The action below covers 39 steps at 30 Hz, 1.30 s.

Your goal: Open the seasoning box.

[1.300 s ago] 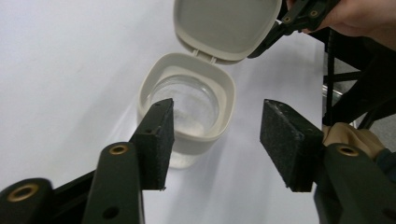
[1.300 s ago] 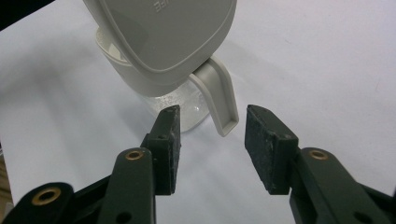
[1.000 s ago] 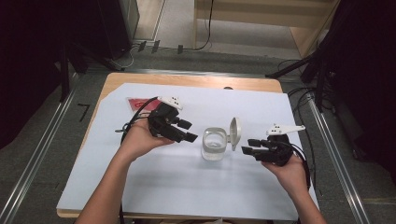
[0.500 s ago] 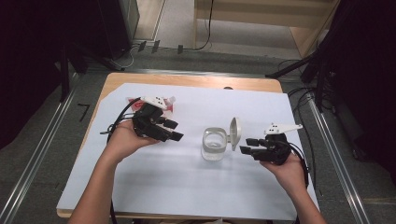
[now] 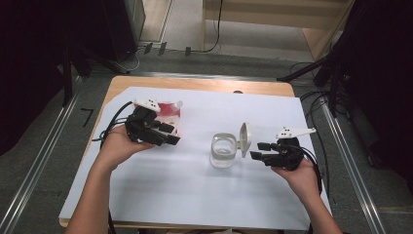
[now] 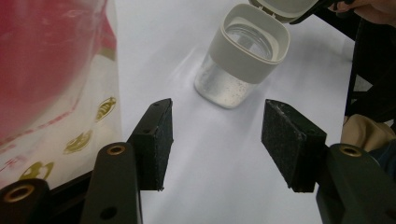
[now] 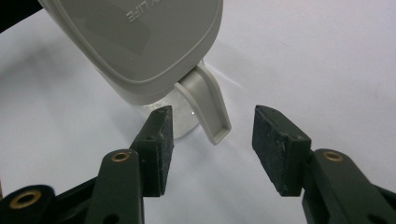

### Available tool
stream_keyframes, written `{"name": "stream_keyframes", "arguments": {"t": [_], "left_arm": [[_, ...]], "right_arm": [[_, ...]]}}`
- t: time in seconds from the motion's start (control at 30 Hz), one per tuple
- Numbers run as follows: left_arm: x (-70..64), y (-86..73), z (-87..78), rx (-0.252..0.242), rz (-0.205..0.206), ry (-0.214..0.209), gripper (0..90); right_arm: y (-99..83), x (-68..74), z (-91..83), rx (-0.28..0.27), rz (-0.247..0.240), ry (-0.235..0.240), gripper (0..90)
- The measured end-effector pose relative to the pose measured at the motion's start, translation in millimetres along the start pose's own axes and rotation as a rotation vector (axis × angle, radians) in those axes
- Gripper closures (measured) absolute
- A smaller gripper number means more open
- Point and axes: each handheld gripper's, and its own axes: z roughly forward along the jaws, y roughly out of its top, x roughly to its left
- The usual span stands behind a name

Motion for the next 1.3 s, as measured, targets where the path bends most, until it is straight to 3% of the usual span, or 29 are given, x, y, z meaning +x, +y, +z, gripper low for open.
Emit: {"name": "stream_keyframes", "arguments": {"t": [0.1, 0.2, 0.53, 0.9, 1.03, 1.3], "left_arm": [[2.4, -3.7, -1.9, 0.001, 0.003, 0.032, 45.6], [6.6, -6.9, -5.8, 0.001, -0.024, 0.034, 46.0], [13.6, -23.0, -23.5, -0.028, -0.045, 0.066, 45.7], [23.6, -40.6, -47.1, -0.045, -0.119, 0.104, 45.9], [29.7, -48.9, -58.3, -0.033, -0.151, 0.145, 45.9], [45.8, -55.4, -69.6, -0.076, -0.19, 0.185, 44.5]], "right_arm": [[0.3, -1.0, 0.3, 0.001, 0.006, -0.002, 48.6], [0.1, -0.7, 0.4, 0.002, 0.006, -0.004, 48.4], [2.3, -0.1, 2.2, 0.003, 0.003, -0.003, 48.1], [5.5, 1.1, 6.4, 0.011, -0.012, 0.005, 48.0], [5.3, 1.6, 6.3, 0.009, -0.016, 0.007, 47.6], [4.7, 2.7, 6.5, 0.017, -0.017, 0.011, 47.1]]}}
